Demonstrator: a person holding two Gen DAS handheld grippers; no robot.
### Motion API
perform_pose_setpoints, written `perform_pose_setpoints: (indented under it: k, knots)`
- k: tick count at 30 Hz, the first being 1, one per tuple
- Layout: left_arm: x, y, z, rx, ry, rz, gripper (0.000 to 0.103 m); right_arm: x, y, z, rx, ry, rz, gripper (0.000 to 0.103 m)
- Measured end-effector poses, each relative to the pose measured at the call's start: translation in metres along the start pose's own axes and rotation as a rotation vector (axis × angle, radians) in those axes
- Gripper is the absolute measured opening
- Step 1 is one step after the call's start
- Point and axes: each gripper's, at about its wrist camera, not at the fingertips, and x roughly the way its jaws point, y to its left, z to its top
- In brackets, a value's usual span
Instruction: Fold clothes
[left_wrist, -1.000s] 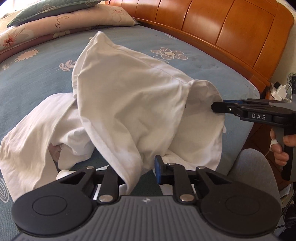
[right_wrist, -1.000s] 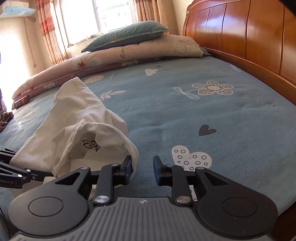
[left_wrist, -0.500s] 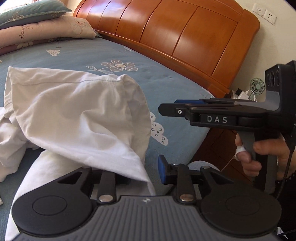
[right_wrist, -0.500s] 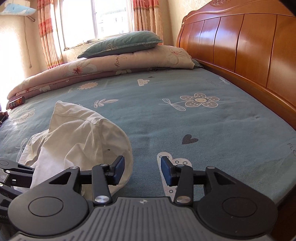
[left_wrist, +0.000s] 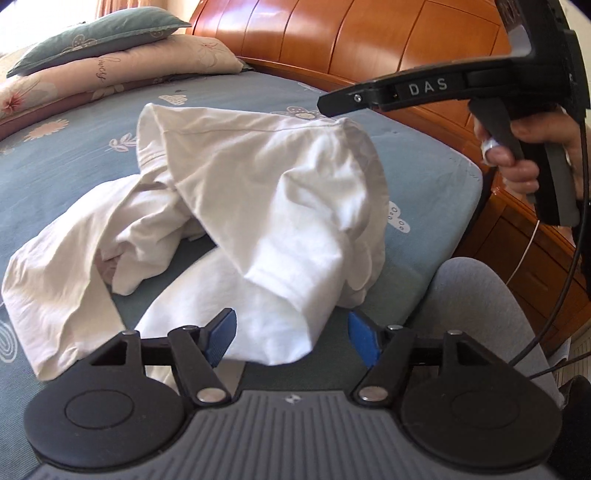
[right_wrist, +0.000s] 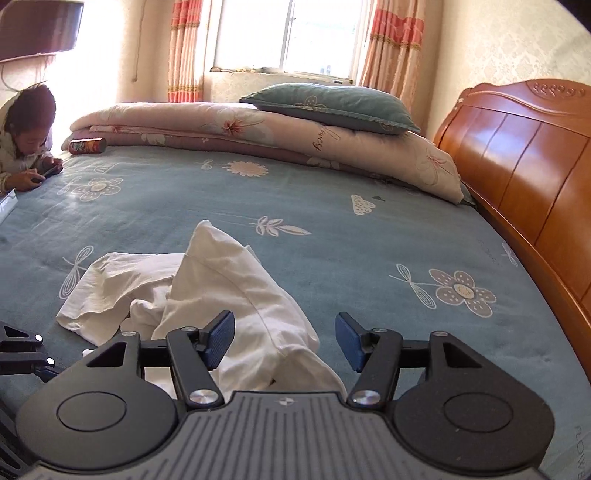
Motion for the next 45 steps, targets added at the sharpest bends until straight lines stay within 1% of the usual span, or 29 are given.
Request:
perform_pose_setpoints:
  k: [3,7,11,14,15,16,17,18,19,20,21,22,30,35,37,41,43,45]
  knots:
    - [-0.013,0.018,-0.007,-0.055,-0.022,0.022,0.072,0.032,0.021,0.032,-0.104,0.027,0.030,0.071]
    - [-0.020,0.031,-0.011,-0.095,-0.040,0.034,0.072,0.082,0.045,0.065,-0.149,0.108,0.069,0.071]
    - [-0.019,0.039,-0.012,-0.109,-0.038,0.045,0.073,0.119,0.065,0.078,-0.200,0.158,0.094,0.071]
    - [-0.017,0.041,-0.011,-0.097,-0.036,0.052,0.073,0.138,0.071,0.079,-0.234,0.192,0.076,0.071]
    - [-0.016,0.041,-0.012,-0.090,-0.036,0.053,0.074,0.142,0.072,0.077,-0.250,0.206,0.072,0.069]
    - [-0.016,0.042,-0.012,-0.086,-0.035,0.055,0.074,0.144,0.072,0.074,-0.268,0.219,0.071,0.056]
    - [-0.015,0.043,-0.012,-0.086,-0.033,0.056,0.074,0.144,0.071,0.071,-0.287,0.231,0.069,0.046]
    - [-0.015,0.044,-0.013,-0.086,-0.031,0.057,0.074,0.141,0.069,0.066,-0.306,0.238,0.072,0.032]
    - [-0.014,0.045,-0.013,-0.087,-0.027,0.057,0.074,0.136,0.066,0.062,-0.321,0.235,0.081,0.026]
    - [-0.012,0.046,-0.014,-0.087,-0.021,0.059,0.074,0.130,0.063,0.058,-0.333,0.226,0.090,0.023]
    - [-0.009,0.046,-0.014,-0.086,-0.014,0.061,0.074,0.123,0.058,0.055,-0.343,0.218,0.093,0.017]
    - [-0.008,0.045,-0.013,-0.083,-0.009,0.064,0.074,0.116,0.052,0.051,-0.344,0.214,0.087,0.015]
    - [-0.002,0.032,-0.003,-0.043,-0.002,0.084,0.074,0.063,0.002,0.021,-0.311,0.201,0.020,0.013]
    - [-0.001,0.027,0.008,-0.023,0.002,0.106,0.074,0.035,-0.034,-0.012,-0.254,0.229,-0.027,0.013]
    - [0.002,0.026,0.013,-0.020,0.005,0.112,0.074,0.030,-0.052,-0.027,-0.211,0.253,-0.054,0.013]
    - [0.006,0.022,0.020,-0.019,0.014,0.115,0.074,0.030,-0.088,-0.058,-0.082,0.301,-0.087,0.013]
    - [0.006,0.018,0.023,-0.003,0.013,0.120,0.074,0.031,-0.099,-0.073,-0.031,0.325,-0.104,0.013]
    - [0.006,0.016,0.026,0.017,0.009,0.132,0.074,0.030,-0.104,-0.086,0.012,0.329,-0.099,0.013]
